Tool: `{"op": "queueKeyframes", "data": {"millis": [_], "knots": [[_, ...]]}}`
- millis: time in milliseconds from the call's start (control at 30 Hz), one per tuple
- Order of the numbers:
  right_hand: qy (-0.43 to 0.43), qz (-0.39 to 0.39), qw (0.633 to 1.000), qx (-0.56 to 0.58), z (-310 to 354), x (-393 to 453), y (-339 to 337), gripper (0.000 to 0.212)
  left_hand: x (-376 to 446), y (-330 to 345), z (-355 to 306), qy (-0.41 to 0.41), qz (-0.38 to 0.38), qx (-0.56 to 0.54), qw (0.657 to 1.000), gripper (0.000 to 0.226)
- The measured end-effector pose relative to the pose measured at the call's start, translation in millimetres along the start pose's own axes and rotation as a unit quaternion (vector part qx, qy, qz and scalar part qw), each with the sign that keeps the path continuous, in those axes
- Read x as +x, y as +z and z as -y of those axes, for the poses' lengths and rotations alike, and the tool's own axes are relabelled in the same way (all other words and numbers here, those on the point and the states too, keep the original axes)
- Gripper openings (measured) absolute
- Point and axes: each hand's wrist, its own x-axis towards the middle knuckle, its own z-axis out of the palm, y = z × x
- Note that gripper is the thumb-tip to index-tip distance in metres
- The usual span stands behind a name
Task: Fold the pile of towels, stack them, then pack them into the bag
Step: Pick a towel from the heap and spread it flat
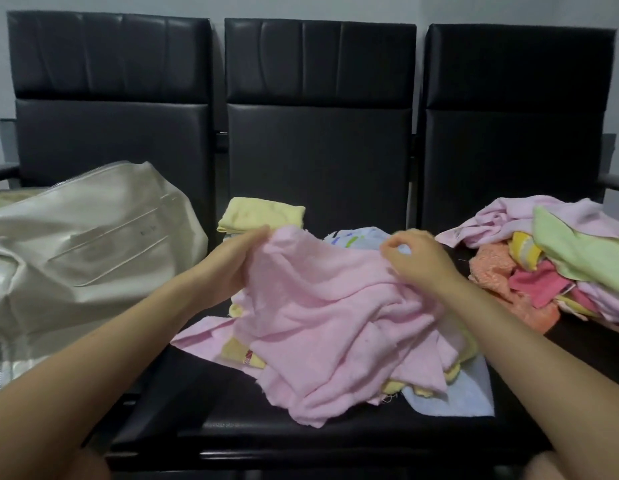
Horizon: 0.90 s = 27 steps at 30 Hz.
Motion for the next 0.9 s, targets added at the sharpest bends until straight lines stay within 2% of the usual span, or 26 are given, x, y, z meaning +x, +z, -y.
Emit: {"op": "queueKeyframes", "data": {"millis": [33,100,167,233,300,367,433,467,533,633,700,733,767,833,900], "knots": [[-0.015,0.024,0.995,0.099,15,-3,6,0.015,-1,2,0,0.007,-0.005,0.028,1.000,0.030],[-0.032,0.116,0.961,0.249,46,-11,17,0.019,-4,2,-1,0.031,0.002,0.095,0.995,0.024],[-0.059,0.184,0.943,0.273,68,-19,21,0.018,-5,0,-1,0.070,0.024,0.163,0.984,0.015],[-0.085,0.219,0.936,0.263,76,-21,23,0.022,-6,-3,-1,0.110,0.027,0.235,0.965,0.015],[-0.103,0.205,0.932,0.281,76,-16,22,0.027,-6,-10,0,0.128,0.005,0.349,0.928,0.025],[-0.088,0.131,0.932,0.328,71,-8,20,0.023,-7,-17,2,0.098,0.009,0.451,0.887,0.028],[-0.036,0.036,0.924,0.379,62,2,14,0.021,-8,-25,5,0.041,-0.003,0.468,0.883,0.015],[-0.007,0.004,0.914,0.406,58,5,9,0.024,-8,-29,8,0.014,-0.027,0.450,0.892,0.017],[0.048,-0.012,0.893,0.448,48,8,3,0.025,-8,-36,12,-0.022,-0.078,0.344,0.935,0.024],[0.096,0.058,0.873,0.474,36,10,3,0.016,-7,-39,13,-0.024,-0.075,0.099,0.992,0.031],[0.129,0.140,0.867,0.460,36,5,8,0.012,-5,-37,11,-0.023,-0.054,-0.027,0.998,0.039],[0.127,0.179,0.882,0.417,38,1,11,0.015,-4,-36,10,-0.024,-0.051,-0.077,0.995,0.042],[0.095,0.225,0.905,0.349,42,-5,15,0.021,-3,-36,9,-0.024,-0.050,-0.117,0.992,0.043],[0.029,0.292,0.925,0.242,56,-18,26,0.039,-2,-35,6,-0.032,-0.064,-0.171,0.983,0.045],[0.006,0.310,0.933,0.182,68,-27,33,0.043,1,-31,4,-0.047,-0.099,-0.220,0.969,0.044]]}}
